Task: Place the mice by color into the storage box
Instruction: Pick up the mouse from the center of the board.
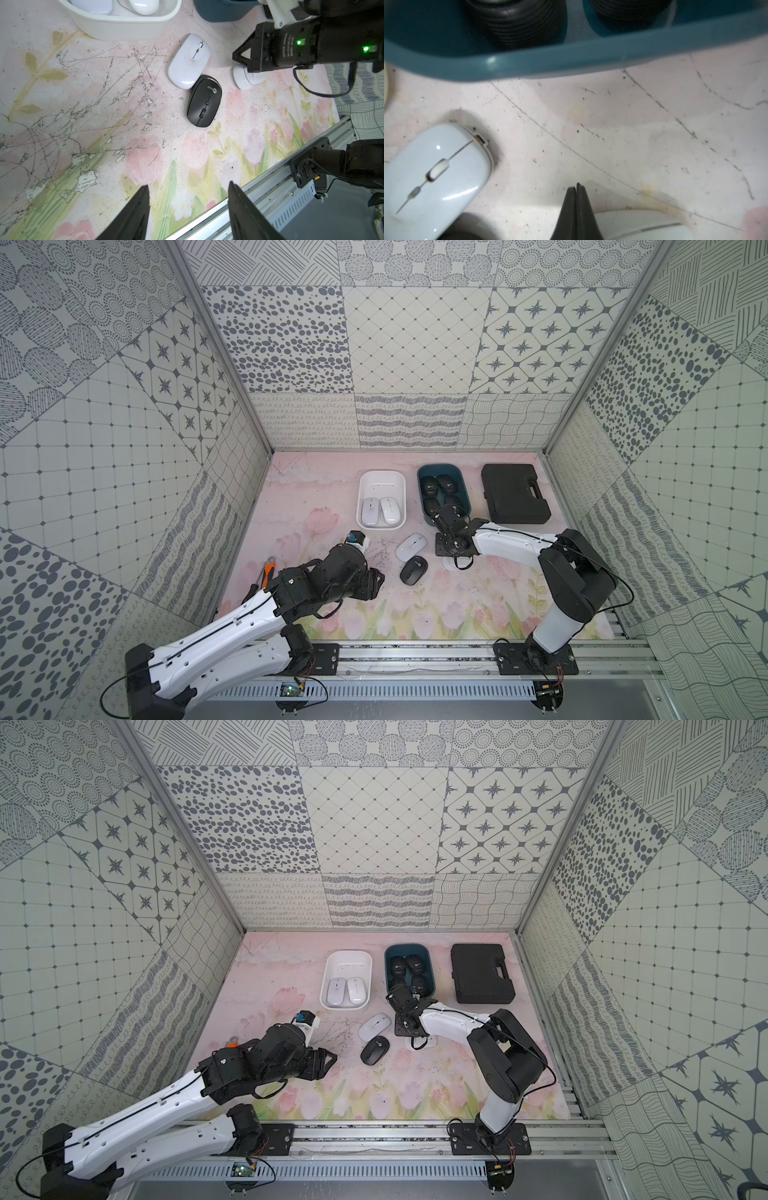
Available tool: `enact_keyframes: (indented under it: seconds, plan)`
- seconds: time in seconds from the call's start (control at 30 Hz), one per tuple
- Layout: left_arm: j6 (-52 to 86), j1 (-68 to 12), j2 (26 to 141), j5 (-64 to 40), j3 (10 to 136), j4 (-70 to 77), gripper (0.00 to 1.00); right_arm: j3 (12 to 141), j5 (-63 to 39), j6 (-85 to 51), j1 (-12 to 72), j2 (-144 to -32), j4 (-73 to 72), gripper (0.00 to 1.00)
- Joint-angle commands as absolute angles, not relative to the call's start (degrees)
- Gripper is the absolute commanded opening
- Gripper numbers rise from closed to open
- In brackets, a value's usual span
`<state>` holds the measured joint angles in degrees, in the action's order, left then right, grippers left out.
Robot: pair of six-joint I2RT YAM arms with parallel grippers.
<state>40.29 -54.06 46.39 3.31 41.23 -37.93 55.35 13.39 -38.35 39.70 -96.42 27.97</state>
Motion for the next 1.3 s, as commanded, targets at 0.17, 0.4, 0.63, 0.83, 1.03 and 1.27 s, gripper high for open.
enact_keyframes:
  seconds: [0.17,0.4,0.63,0.83,1.03,1.27]
  plan:
    - [40.0,-54.49,50.19,1.62,42.97,-33.27,0.63,48.5,13.47,-40.76,41.86,-86.63,31.85,0.0]
    - [37.28,-56.73,57.18,1.3,48.29,-30.66,0.62,45.37,11.38,-43.06,41.44,-75.17,33.71,0.06]
    - [34.56,-61.6,75.19,-5.58,60.49,-28.63,0.79,40.25,2.19,-39.94,25.32,-59.55,39.73,0.65]
    - [27.4,-65.59,94.65,-6.76,76.82,-35.67,0.92,36.71,-9.16,-36.51,10.08,-50.6,41.26,1.0]
    - [18.65,-66.39,112.24,-9.78,97.03,-48.97,0.99,34.79,-12.98,-38.44,7.44,-45.63,42.1,1.0]
    - [11.72,-66.54,127.51,-5.58,114.96,-61.43,0.99,38.04,-11.55,-39.38,4.75,-39.89,47.94,1.0]
